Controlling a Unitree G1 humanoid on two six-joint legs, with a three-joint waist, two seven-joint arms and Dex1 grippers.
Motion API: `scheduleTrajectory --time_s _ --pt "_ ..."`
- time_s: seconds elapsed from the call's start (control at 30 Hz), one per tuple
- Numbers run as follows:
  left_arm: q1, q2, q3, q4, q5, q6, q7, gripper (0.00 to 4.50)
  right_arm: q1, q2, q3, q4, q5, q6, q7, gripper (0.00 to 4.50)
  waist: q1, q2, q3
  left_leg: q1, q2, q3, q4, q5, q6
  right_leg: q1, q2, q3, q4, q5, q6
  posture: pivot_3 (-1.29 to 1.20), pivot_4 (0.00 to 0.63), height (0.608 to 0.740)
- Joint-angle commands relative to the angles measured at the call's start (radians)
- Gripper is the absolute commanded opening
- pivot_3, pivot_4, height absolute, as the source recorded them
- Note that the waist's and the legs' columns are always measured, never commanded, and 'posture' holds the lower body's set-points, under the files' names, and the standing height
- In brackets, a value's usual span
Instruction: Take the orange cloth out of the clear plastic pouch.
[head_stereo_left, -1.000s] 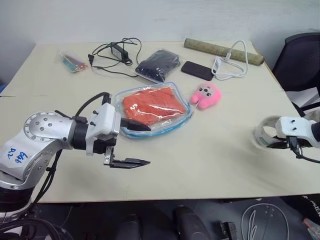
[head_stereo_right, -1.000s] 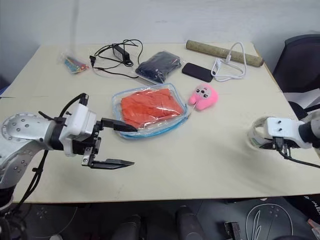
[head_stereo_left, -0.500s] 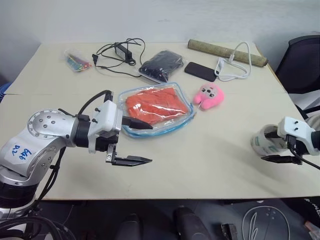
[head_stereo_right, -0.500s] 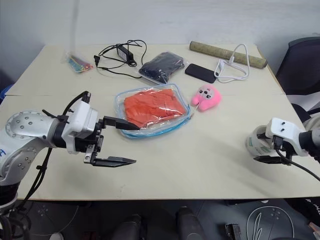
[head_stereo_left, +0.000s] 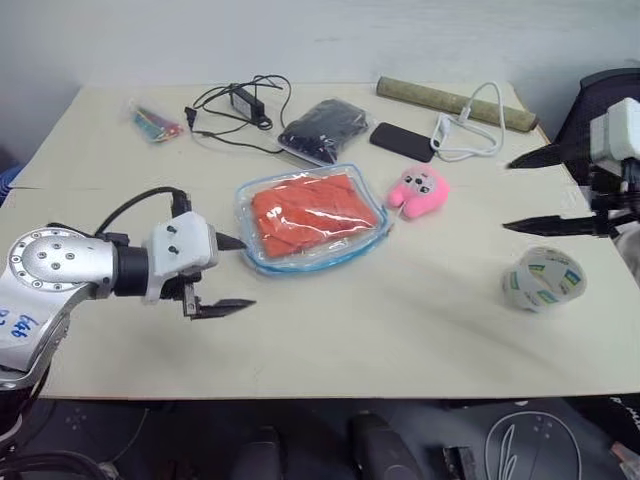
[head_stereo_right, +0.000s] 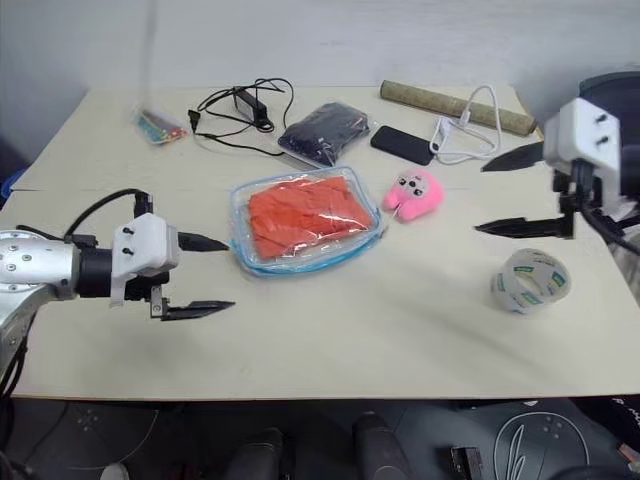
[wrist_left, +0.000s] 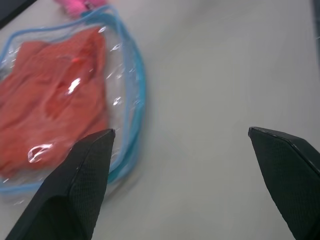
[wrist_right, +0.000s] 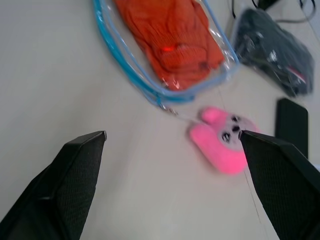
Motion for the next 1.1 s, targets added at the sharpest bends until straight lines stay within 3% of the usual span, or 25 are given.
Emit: scheduleTrajectory --time_s 0.03,0.2,0.37,0.53,0.67,0.83,0.93,1.1 --pt "-0.076 -0.039 -0.112 0.056 0.126 -0.018 0.058 4.50 0.029 0.048 0.006 -0.169 0.090 0.066 0.025 4.46 0.010 0.000 0.000 0.000 0.000 0.000 0.000 0.000 0.000 0.000 0.000 0.000 0.000 0.000 0.000 0.00 0.150 0.740" --pt "-0.235 -0.190 -0.345 0.225 0.351 -0.057 0.124 4.50 0.050 0.130 0.032 -0.258 0.112 0.108 -0.028 4.46 0.029 0.000 0.000 -0.005 -0.001 0.000 0.002 0.000 -0.001 -0.003 -0.001 0.000 0.000 0.001 0.002 0.00 0.150 0.740" --pt "-0.322 -0.337 -0.401 0.341 0.414 -0.063 0.152 4.50 0.077 0.144 0.018 -0.291 0.122 0.136 -0.050 4.46 0.037 -0.001 0.000 -0.008 -0.001 0.000 0.003 0.002 -0.003 -0.006 -0.001 -0.001 0.000 0.001 0.002 0.00 0.150 0.740" --pt "-0.355 -0.412 -0.434 0.392 0.453 -0.097 0.139 4.50 0.111 0.141 -0.004 -0.320 0.133 0.147 -0.072 4.46 0.035 -0.001 0.000 -0.013 0.000 0.000 0.004 0.002 -0.004 -0.012 -0.001 -0.001 0.001 0.001 0.002 0.00 0.150 0.740" --pt "-0.373 -0.432 -0.444 0.344 0.464 -0.076 0.099 4.50 0.130 0.130 -0.022 -0.334 0.139 0.157 -0.087 4.46 0.036 -0.001 0.000 -0.013 0.000 0.000 0.005 0.002 -0.004 -0.012 -0.001 -0.001 0.002 0.001 0.002 0.00 0.150 0.740" --pt "-0.397 -0.455 -0.508 0.409 0.559 -0.110 0.108 4.50 0.140 0.125 -0.046 -0.365 0.157 0.180 -0.108 4.46 0.046 -0.001 0.000 -0.014 -0.001 0.000 0.005 0.002 -0.004 -0.012 -0.001 -0.001 0.001 0.001 0.002 0.00 0.150 0.740" --pt "-0.385 -0.474 -0.499 0.416 0.563 -0.106 0.106 3.93 0.141 0.123 -0.057 -0.369 0.154 0.189 -0.125 4.50 0.046 -0.001 0.000 -0.014 -0.001 0.000 0.005 0.002 -0.004 -0.012 -0.001 -0.001 0.001 0.001 0.002 0.00 0.150 0.740" --pt "-0.358 -0.482 -0.479 0.395 0.554 -0.090 0.098 2.47 0.155 0.116 -0.061 -0.358 0.131 0.174 -0.151 4.50 0.046 -0.001 0.000 -0.014 -0.001 0.000 0.006 0.002 -0.004 -0.012 -0.001 -0.001 0.002 0.001 0.002 0.00 0.150 0.740"
